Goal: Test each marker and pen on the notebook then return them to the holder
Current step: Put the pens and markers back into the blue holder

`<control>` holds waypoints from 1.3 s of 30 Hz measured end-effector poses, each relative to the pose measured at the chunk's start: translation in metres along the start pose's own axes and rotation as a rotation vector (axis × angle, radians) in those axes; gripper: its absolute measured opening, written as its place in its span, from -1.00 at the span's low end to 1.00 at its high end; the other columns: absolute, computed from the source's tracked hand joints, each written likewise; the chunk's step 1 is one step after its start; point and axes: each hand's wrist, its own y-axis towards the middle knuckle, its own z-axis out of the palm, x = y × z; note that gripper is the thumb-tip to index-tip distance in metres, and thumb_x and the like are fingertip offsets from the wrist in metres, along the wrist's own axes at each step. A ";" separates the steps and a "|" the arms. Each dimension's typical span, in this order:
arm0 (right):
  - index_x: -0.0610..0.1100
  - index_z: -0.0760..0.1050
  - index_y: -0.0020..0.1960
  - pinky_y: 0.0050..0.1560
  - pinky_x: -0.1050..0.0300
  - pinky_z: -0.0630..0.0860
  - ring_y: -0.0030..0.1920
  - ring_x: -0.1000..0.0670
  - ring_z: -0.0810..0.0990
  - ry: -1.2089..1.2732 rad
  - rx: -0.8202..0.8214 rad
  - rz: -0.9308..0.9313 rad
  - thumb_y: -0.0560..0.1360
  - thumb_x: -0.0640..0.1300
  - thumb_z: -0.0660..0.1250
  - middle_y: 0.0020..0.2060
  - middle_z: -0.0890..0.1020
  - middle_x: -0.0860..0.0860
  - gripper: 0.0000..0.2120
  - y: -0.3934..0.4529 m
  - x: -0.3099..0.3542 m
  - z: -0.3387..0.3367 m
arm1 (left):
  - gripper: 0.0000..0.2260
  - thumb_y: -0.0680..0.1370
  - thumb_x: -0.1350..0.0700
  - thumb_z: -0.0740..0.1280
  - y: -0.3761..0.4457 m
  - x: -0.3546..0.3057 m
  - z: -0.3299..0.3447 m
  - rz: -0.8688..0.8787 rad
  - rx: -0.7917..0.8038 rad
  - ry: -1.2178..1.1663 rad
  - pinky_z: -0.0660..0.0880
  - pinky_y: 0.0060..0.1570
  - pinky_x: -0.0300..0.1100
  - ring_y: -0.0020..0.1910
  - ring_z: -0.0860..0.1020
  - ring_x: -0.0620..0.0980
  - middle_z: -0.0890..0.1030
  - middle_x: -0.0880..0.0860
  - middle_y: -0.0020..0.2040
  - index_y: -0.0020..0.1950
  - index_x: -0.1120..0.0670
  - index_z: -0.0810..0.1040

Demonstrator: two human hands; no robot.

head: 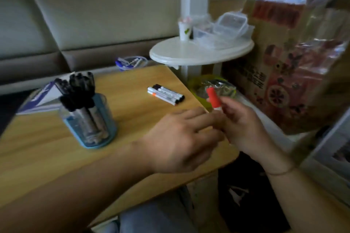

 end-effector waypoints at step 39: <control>-0.07 0.39 -0.26 -0.41 0.19 0.41 -0.56 0.08 0.38 0.924 -0.112 0.115 0.40 0.06 0.40 -0.49 0.40 0.05 -0.73 0.141 0.075 0.209 | -0.21 0.34 -0.47 0.31 -0.213 0.099 -0.029 -1.109 -0.704 -0.640 0.55 0.14 0.12 0.31 0.47 -0.06 0.49 -0.13 0.28 0.44 -0.23 0.09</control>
